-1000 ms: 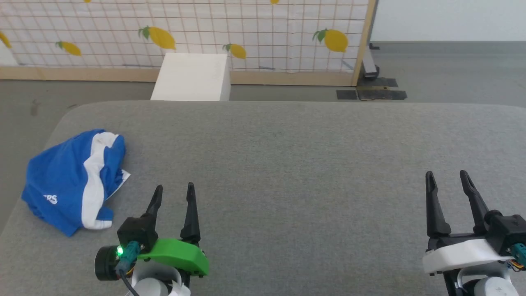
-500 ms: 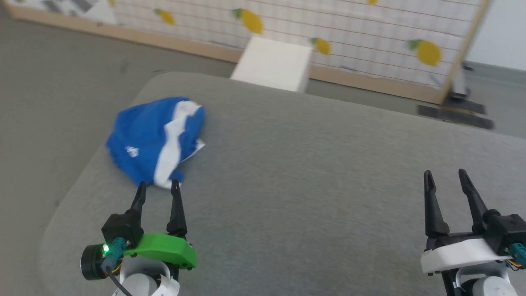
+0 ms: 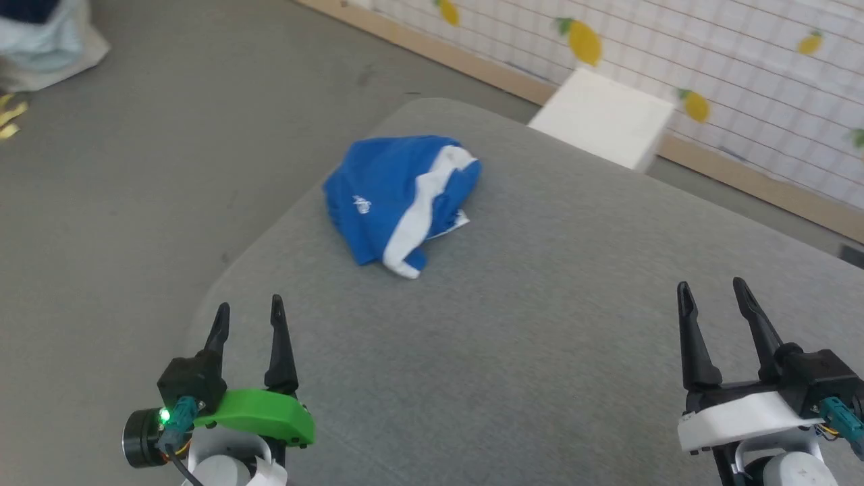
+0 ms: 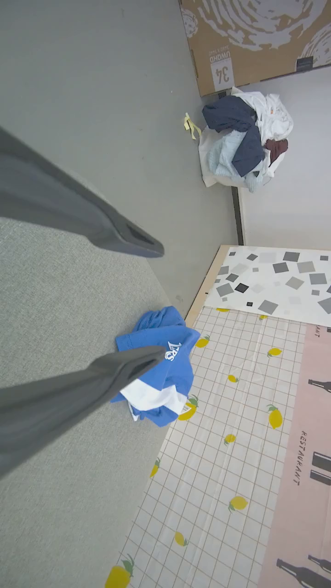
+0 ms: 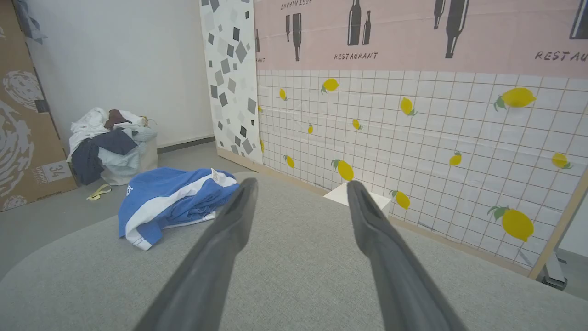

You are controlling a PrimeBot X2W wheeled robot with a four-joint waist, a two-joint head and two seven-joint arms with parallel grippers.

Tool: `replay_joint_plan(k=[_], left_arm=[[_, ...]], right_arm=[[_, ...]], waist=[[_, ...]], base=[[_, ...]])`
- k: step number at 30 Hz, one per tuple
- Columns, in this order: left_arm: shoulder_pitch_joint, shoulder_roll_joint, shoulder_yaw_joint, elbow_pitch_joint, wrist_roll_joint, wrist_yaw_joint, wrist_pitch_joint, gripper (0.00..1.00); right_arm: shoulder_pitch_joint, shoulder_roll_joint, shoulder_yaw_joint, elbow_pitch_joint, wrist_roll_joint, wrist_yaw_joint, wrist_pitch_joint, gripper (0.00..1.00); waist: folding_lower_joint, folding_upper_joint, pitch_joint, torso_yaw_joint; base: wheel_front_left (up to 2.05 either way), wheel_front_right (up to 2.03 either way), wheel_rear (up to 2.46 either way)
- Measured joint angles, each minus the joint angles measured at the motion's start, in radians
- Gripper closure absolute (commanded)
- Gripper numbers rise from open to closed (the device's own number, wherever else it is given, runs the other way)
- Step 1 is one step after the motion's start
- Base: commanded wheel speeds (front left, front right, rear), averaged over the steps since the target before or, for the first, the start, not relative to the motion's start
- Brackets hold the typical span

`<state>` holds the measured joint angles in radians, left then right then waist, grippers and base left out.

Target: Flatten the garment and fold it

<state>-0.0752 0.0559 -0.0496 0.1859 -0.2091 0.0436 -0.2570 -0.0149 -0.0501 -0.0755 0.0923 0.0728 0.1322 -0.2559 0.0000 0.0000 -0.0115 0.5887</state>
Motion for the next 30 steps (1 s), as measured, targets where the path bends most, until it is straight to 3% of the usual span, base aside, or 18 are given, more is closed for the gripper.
replay_joint_plan(k=[9,20,26,30], left_arm=[[0.004,0.0,0.008,0.0,0.0,-0.005,0.0,0.0],[-0.014,-0.001,0.033,-0.001,-0.017,-0.009,0.0,0.0],[-0.181,-0.001,0.058,0.038,-0.079,-0.026,0.012,0.0],[-0.361,0.019,0.095,0.11,-0.142,-0.043,0.089,0.0]], right_arm=[[-0.005,0.0,0.002,0.003,0.0,0.0,0.0,0.0],[-0.008,0.001,-0.002,0.002,-0.004,0.0,0.0,0.0],[-0.065,0.001,-0.004,-0.022,-0.052,0.0,0.0,0.0],[-0.118,0.001,-0.002,-0.039,-0.089,0.0,0.0,0.0]], waist=[[0.0,0.0,0.001,0.093],[0.0,0.0,0.021,0.081],[0.0,0.0,0.08,0.062],[0.0,0.0,0.146,0.04]], base=[[0.0,0.0,0.0],[0.0,0.0,0.0],[0.0,0.0,0.0],[0.0,0.0,0.0]])
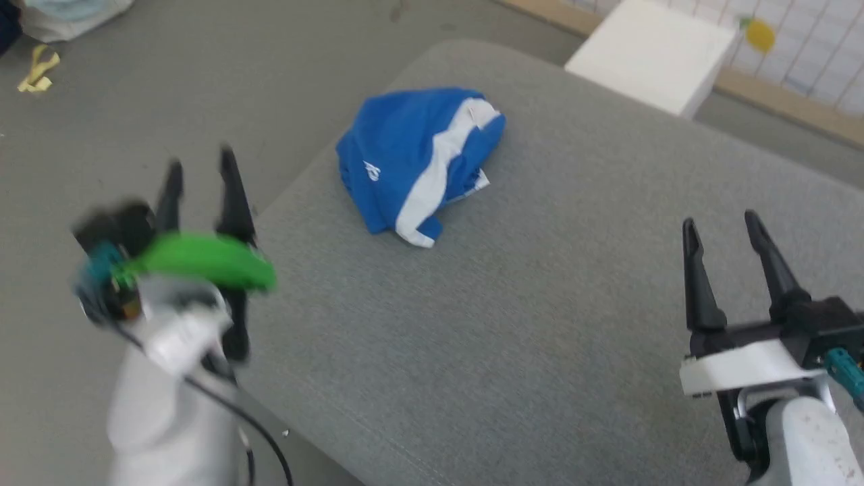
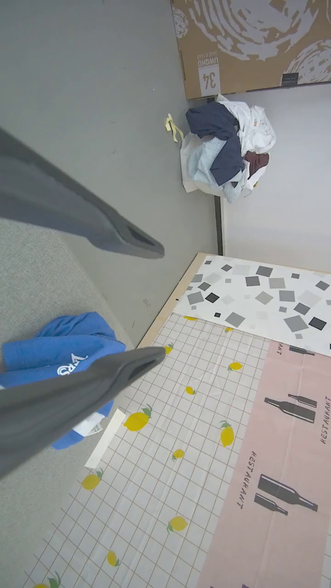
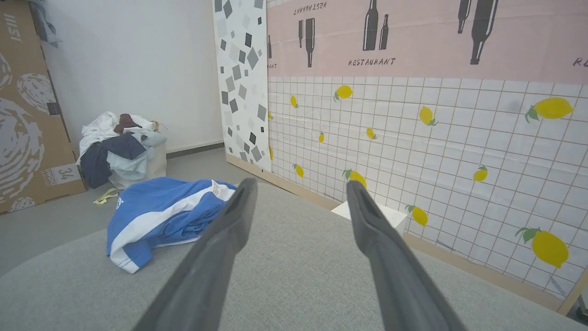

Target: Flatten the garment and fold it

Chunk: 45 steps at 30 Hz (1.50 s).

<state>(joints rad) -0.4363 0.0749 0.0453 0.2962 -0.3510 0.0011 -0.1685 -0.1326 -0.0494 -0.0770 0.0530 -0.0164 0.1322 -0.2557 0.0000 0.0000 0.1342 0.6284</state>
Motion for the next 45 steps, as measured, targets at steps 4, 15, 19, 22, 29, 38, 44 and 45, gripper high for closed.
replay_joint_plan(k=[4,15,19,22,29,38,44,45], left_arm=[[-0.17,0.059,0.038,0.094,-0.052,-0.01,0.108,0.0],[-0.411,0.208,0.087,0.318,-0.185,-0.038,0.517,0.0],[-0.43,0.24,0.094,0.369,-0.208,-0.028,0.662,0.0],[-0.431,0.251,0.105,0.399,-0.244,-0.007,0.764,0.0],[-0.397,0.279,0.099,0.4,-0.255,0.086,0.964,0.0],[-0.302,0.311,0.079,0.24,-0.225,0.064,0.911,1.0],[-0.318,0.383,0.053,0.167,-0.063,0.017,0.449,1.0],[-0.331,0.384,0.05,0.165,-0.049,0.013,0.394,1.0]], right_arm=[[-0.049,0.0,0.014,-0.023,-0.039,0.0,0.01,0.0],[-0.138,0.001,0.035,-0.057,-0.072,0.0,0.019,0.0],[-0.146,0.0,0.038,-0.055,-0.071,0.0,0.018,0.0],[-0.157,0.0,0.042,-0.053,-0.067,0.0,0.016,0.0],[-0.158,0.0,0.043,-0.043,-0.06,0.0,0.009,0.0],[-0.155,0.0,0.049,-0.015,-0.036,0.0,0.0,0.0],[-0.131,0.0,0.04,0.01,-0.01,0.0,0.0,0.0],[-0.122,0.0,0.038,0.011,-0.003,0.0,0.0,0.0]], waist=[[0.0,0.0,0.073,-0.034],[0.0003,0.0,0.25,-0.183],[0.0002,0.0,0.297,-0.249],[0.0002,0.0,0.325,-0.295],[0.0002,0.0,0.369,-0.376],[0.0001,0.0,0.344,-0.398],[-0.0001,0.0001,0.249,-0.395],[-0.0001,0.0001,0.234,-0.395]], base=[[0.0,0.0,0.0],[0.0,0.0,0.0],[0.0,0.0,0.0],[0.0,0.0,0.0],[0.0,0.0,0.0],[0.0,0.0,0.0],[0.0,0.0,0.0],[0.0,0.0,0.0]])
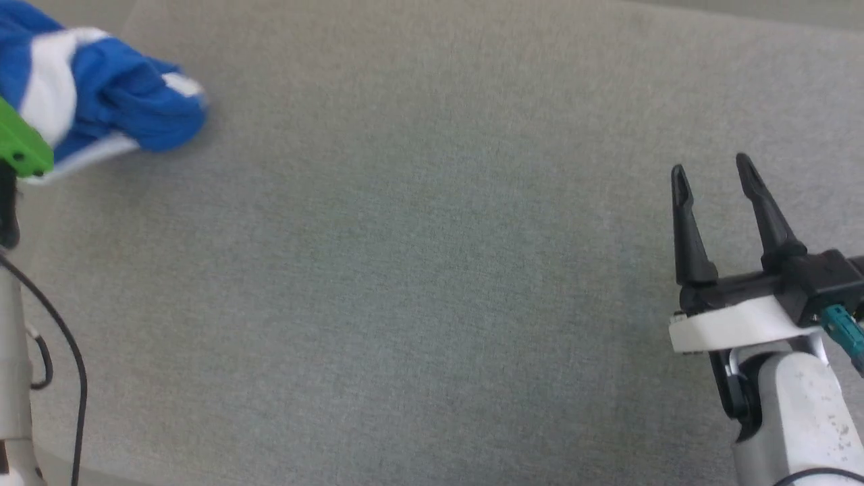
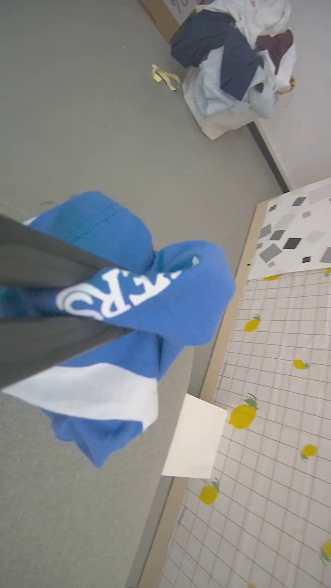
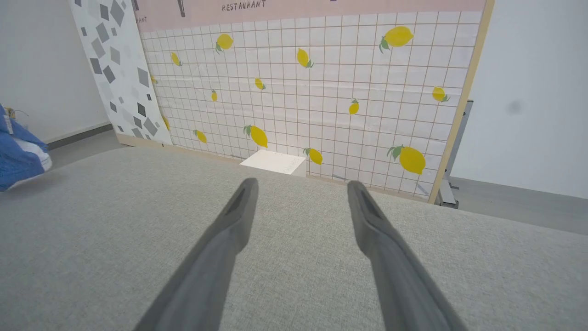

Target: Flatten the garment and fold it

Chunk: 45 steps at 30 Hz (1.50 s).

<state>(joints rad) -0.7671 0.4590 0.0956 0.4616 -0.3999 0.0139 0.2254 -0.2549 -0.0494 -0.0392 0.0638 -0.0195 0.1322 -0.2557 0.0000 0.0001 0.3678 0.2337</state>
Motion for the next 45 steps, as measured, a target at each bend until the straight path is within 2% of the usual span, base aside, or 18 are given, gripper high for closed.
replay_joint_plan(k=[4,10,18,24,30,34,45], left_arm=[[-0.055,0.003,-0.053,-0.007,0.056,-0.026,-0.144,1.0],[-0.117,-0.034,-0.137,-0.026,0.1,-0.066,-0.255,1.0],[-0.15,-0.145,-0.255,-0.069,0.08,-0.116,-0.271,1.0],[-0.155,-0.246,-0.367,-0.107,0.026,-0.134,-0.266,1.0],[-0.095,-0.316,-0.474,-0.113,-0.045,-0.137,-0.214,1.0],[-0.031,-0.341,-0.543,-0.076,-0.081,-0.137,-0.16,1.0],[0.111,-0.382,-0.692,0.166,-0.139,-0.127,0.153,1.0]], right_arm=[[0.038,0.0,-0.014,0.006,0.028,0.0,0.0,0.0],[0.09,0.0,-0.03,0.011,0.051,0.0,0.0,0.0],[0.12,0.0,-0.044,0.007,0.074,0.0,0.0,0.0],[0.15,0.0,-0.047,0.008,0.084,0.0,0.0,0.0],[0.153,-0.001,-0.057,0.005,0.089,0.0,0.0,0.0],[0.154,-0.001,-0.061,0.002,0.09,0.0,0.0,0.0],[0.155,-0.001,-0.055,-0.012,0.1,0.0,0.0,0.0]], waist=[[0.0,0.0,-0.065,-0.002],[-0.0001,0.0,-0.166,-0.016],[-0.0001,0.0,-0.255,-0.081],[-0.0001,0.0,-0.284,-0.174],[-0.0001,0.0,-0.296,-0.264],[-0.0001,0.0,-0.297,-0.319],[-0.0001,0.0,-0.268,-0.431]], base=[[0.0,0.0,0.0],[0.0,0.0,0.0],[0.0,0.0,0.0],[0.0,0.0,0.0],[0.0,0.0,0.0],[0.0,0.0,0.0],[0.0,0.0,0.0]])
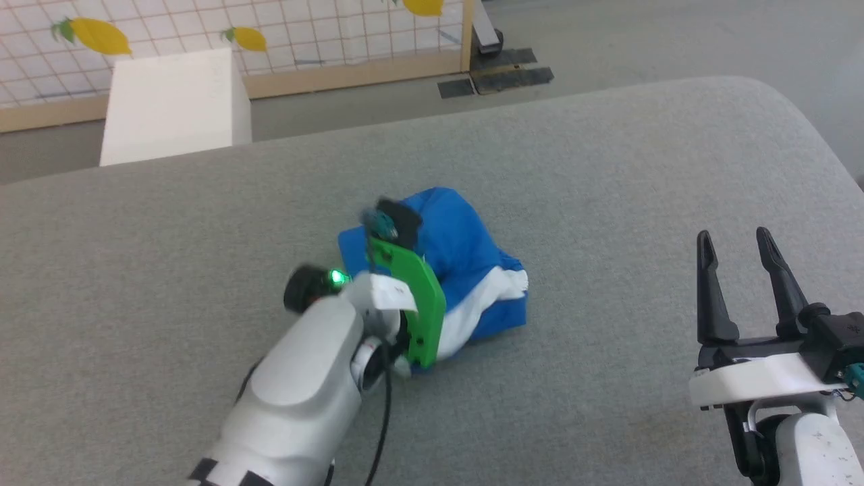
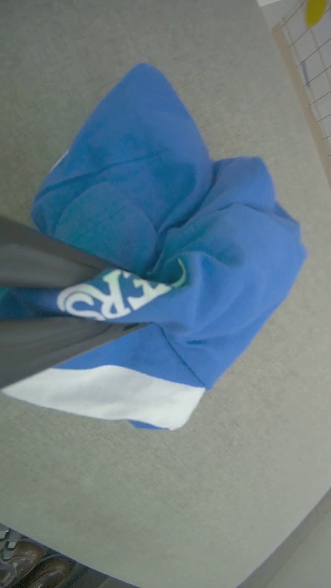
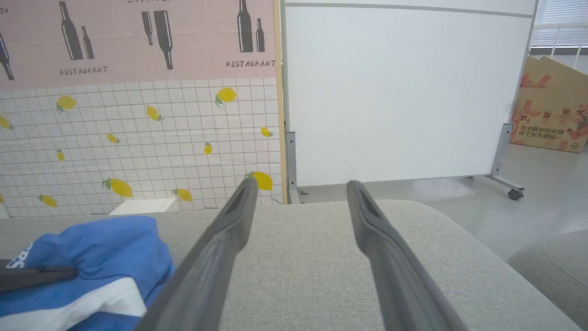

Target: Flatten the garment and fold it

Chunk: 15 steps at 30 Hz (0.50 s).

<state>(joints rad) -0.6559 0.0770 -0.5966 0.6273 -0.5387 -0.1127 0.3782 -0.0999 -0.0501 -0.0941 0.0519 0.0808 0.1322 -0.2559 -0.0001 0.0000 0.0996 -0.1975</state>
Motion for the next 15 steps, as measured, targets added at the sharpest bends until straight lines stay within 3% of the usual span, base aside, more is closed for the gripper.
replay_joint_plan(k=[7,10,11,12,13,15], left_arm=[[0.021,-0.01,-0.063,0.103,-0.018,0.0,0.215,1.0],[0.02,-0.01,-0.063,0.105,-0.028,0.0,0.247,1.0],[0.02,-0.01,-0.062,0.1,-0.033,0.004,0.243,0.6],[0.021,-0.009,-0.063,0.094,-0.034,0.005,0.225,0.11],[0.022,-0.007,-0.063,0.088,-0.034,0.005,0.202,0.0],[0.026,-0.004,-0.058,0.072,-0.029,0.017,0.125,0.0]], right_arm=[[0.0,0.0,0.001,-0.003,0.002,0.0,0.0,0.0],[0.0,0.0,0.004,-0.003,0.002,0.0,0.0,0.0],[0.0,0.0,0.005,-0.003,0.002,0.0,0.0,0.0],[0.0,0.0,0.006,-0.003,0.001,0.0,0.0,0.0],[0.0,0.0,0.005,-0.003,0.001,0.0,0.0,0.0],[0.0,0.0,0.006,-0.002,0.001,0.0,0.0,0.0]], waist=[[0.0,0.0,0.022,-0.013],[0.0,0.0,0.022,-0.008],[0.0,0.0,0.021,-0.005],[0.0,0.0,0.02,-0.001],[0.0,0.0,0.02,0.002],[0.0,0.0,0.016,0.011]], base=[[0.0,0.0,0.0],[0.0,0.0,0.0],[0.0,0.0,0.0],[0.0,0.0,0.0],[0.0,0.0,0.0],[0.0,0.0,0.0]])
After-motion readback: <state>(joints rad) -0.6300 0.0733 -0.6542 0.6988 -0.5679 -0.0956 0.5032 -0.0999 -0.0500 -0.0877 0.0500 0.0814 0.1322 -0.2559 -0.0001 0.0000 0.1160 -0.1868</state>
